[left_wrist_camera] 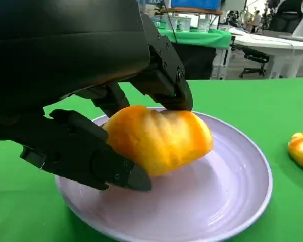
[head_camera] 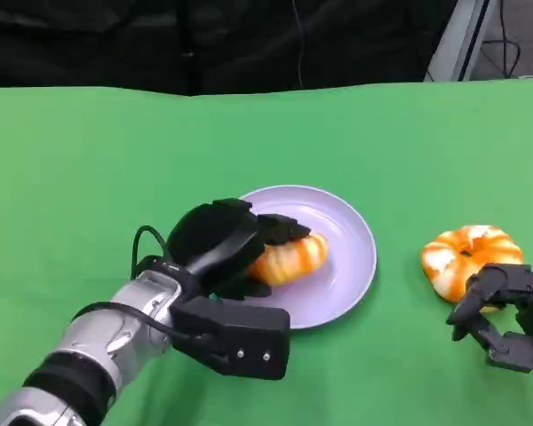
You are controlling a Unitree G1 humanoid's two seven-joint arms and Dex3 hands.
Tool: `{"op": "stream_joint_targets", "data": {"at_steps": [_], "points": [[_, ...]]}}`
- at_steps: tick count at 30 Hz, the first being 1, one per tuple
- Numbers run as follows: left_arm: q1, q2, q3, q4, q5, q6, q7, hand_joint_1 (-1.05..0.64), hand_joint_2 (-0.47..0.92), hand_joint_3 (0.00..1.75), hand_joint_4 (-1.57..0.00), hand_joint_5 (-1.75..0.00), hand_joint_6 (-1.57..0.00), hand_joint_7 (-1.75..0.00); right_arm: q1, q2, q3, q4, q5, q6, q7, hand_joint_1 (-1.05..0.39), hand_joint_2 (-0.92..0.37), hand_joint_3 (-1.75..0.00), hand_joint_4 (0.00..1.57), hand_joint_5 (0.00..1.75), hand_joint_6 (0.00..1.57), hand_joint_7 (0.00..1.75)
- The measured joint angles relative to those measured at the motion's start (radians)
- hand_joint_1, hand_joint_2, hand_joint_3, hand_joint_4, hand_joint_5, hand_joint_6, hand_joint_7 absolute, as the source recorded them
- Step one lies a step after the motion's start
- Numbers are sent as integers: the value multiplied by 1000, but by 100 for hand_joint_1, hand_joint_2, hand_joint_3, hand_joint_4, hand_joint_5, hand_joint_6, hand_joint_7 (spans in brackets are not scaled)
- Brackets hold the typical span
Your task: Grasp the bread from the table and place it into the plate.
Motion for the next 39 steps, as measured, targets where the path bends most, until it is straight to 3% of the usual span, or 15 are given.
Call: {"op": "stream_joint_targets", "data": {"at_steps": [13,27,39], "points": [[-2,6,-21,-7,39,23,35,-62,92,24,-70,-4,-64,0,0,0,1,3,1,-1,-1,14,-67,-86,87,143,93,102],[-3,12,11,-9,11,9,66,-81,92,63,-68,0,-57,0,-4,0,1,10,0,-2,-1,14,-64,-91,88,142,93,101],[12,42,53,-145,-24,5,41,-88,92,75,-67,0,-56,-1,-6,0,1,17,-4,-2,-2,14,-67,-88,88,142,93,101]]}}
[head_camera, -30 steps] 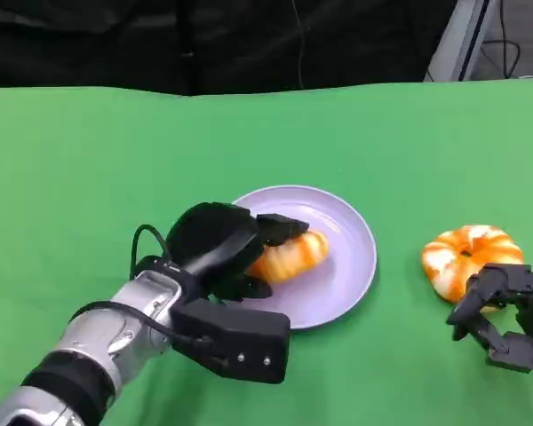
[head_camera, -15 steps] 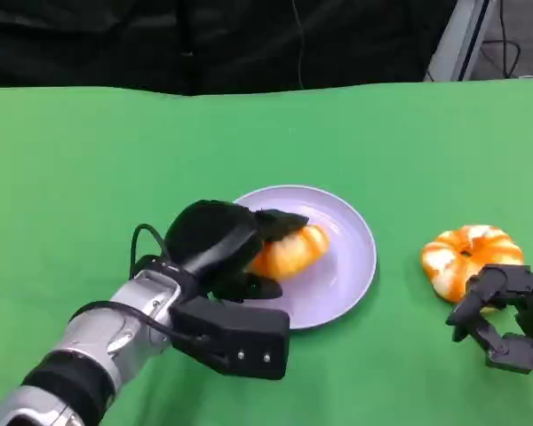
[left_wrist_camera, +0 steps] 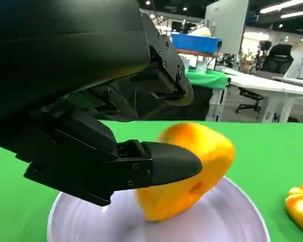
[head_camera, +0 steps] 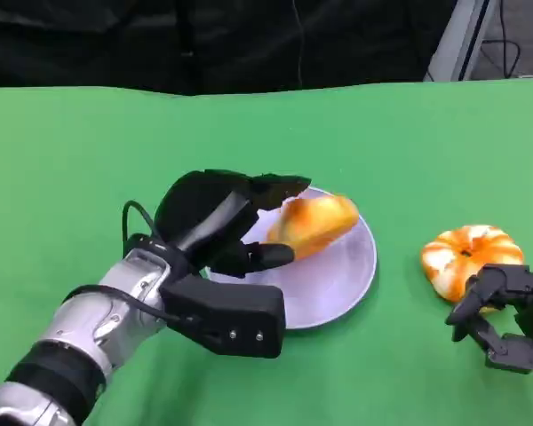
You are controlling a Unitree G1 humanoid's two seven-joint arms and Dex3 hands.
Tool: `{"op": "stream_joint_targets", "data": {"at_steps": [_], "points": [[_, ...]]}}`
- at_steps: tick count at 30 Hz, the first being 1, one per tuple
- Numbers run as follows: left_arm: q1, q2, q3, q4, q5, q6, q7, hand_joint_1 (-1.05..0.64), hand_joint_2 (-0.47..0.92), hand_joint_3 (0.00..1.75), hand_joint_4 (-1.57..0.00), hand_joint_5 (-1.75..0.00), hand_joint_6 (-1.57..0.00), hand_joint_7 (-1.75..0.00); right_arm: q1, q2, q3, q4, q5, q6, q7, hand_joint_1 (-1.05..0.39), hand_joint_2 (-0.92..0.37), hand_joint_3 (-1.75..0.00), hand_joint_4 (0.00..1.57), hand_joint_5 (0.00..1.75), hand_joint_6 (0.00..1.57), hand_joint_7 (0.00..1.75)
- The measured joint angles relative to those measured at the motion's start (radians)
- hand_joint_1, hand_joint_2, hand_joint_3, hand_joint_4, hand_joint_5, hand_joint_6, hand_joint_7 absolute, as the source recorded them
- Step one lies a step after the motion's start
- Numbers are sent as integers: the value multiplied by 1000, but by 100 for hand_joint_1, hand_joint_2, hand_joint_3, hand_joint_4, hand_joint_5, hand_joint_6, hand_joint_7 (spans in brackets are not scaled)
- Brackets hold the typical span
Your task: Grasp the bread from the table and place it into the plate.
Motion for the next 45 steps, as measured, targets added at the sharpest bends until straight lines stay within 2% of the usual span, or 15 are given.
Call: {"op": "stream_joint_targets", "data": {"at_steps": [29,37,45], "points": [[56,29,39,-97,-6,24,-26,-85,92,71,-69,-1,-58,0,-1,0,1,6,-18,-16,-15,14,-67,-90,88,142,92,103],[160,63,132,-177,-140,-53,-45,-78,92,63,-73,-2,-60,-1,-2,0,2,8,-13,-16,-6,14,-67,-89,87,143,91,104],[248,67,219,-216,-238,-131,-53,-76,92,62,-73,-1,-58,0,-3,0,1,9,-12,-12,-1,14,-66,-91,87,142,92,104]]}}
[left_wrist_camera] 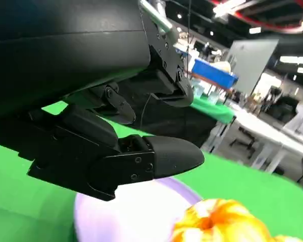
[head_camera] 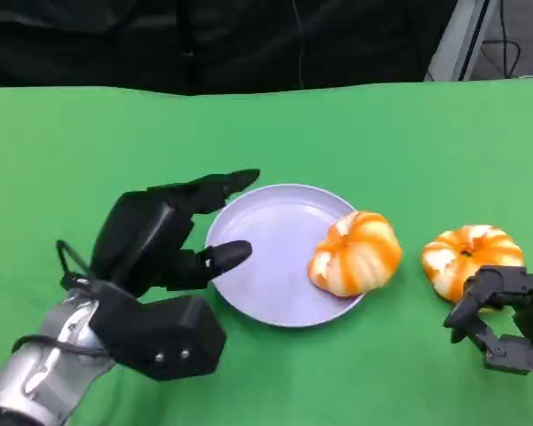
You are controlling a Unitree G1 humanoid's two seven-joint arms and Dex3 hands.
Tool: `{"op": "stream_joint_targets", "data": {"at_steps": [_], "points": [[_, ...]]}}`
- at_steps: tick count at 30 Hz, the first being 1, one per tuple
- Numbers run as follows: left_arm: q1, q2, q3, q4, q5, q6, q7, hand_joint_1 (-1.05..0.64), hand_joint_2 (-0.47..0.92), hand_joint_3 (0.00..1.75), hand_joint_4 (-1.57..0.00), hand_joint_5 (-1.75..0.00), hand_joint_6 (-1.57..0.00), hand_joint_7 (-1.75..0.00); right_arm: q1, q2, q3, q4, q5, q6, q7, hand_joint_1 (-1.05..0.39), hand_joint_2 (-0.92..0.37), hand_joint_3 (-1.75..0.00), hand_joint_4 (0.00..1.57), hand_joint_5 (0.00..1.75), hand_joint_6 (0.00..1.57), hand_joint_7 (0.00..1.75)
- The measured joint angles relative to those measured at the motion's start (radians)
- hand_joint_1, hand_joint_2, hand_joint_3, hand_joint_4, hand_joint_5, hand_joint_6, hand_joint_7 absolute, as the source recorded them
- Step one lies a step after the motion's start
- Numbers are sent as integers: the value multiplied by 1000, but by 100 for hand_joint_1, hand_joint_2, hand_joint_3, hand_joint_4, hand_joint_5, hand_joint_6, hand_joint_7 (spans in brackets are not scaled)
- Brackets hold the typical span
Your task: Grasp the bread from the table and place it into the plate.
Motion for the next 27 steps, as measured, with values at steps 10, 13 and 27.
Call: {"op": "stream_joint_targets", "data": {"at_steps": [10,13,27], "points": [[85,1,74,-65,-80,-25,-39,-75,92,61,-74,-1,-60,-1,-1,0,0,0,9,13,6,13,-67,-89,87,143,92,104],[111,1,101,-87,-113,-45,-44,-74,92,61,-74,-1,-61,-1,-1,0,0,0,14,17,8,13,-68,-88,87,143,92,104],[173,0,184,-98,-175,-167,-62,-69,92,59,-76,-1,-62,-1,-2,0,0,6,13,23,11,14,-67,-90,87,143,92,104]]}}
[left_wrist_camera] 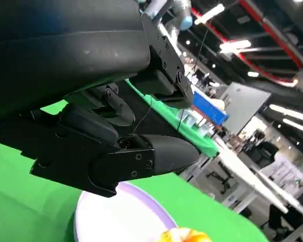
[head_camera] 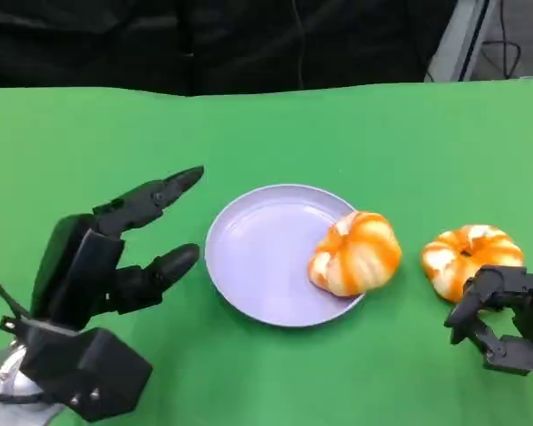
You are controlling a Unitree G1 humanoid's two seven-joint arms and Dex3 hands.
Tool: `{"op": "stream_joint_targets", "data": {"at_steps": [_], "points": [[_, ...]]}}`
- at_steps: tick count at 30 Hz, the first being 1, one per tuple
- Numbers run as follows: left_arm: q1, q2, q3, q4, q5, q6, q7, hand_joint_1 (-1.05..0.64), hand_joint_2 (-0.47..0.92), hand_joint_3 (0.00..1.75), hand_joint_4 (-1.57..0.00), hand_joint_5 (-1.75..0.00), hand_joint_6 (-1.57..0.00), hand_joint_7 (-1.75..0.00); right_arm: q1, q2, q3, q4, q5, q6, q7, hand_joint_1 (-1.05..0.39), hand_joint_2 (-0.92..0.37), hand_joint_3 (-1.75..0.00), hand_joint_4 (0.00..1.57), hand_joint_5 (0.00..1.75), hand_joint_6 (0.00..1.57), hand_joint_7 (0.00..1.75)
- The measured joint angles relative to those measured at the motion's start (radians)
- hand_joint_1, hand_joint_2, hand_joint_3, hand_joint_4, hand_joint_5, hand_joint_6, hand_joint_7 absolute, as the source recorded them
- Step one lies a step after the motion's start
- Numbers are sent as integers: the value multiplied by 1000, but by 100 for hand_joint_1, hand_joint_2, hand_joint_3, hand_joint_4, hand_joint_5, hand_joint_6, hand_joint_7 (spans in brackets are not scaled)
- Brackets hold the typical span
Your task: Grasp the bread from the table and place it into the plate.
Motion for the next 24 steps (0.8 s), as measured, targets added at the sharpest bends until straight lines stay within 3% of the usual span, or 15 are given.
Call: {"op": "stream_joint_targets", "data": {"at_steps": [16,24], "points": [[71,-55,75,102,-107,-242,-2,-62,92,46,-85,-3,-68,-1,-1,0,-1,4,3,1,9,15,-67,-89,87,144,91,105],[88,-80,95,141,-151,-299,-27,-60,92,44,-90,-4,-70,-2,-4,0,-3,14,5,1,15,15,-67,-91,87,144,92,105]]}}
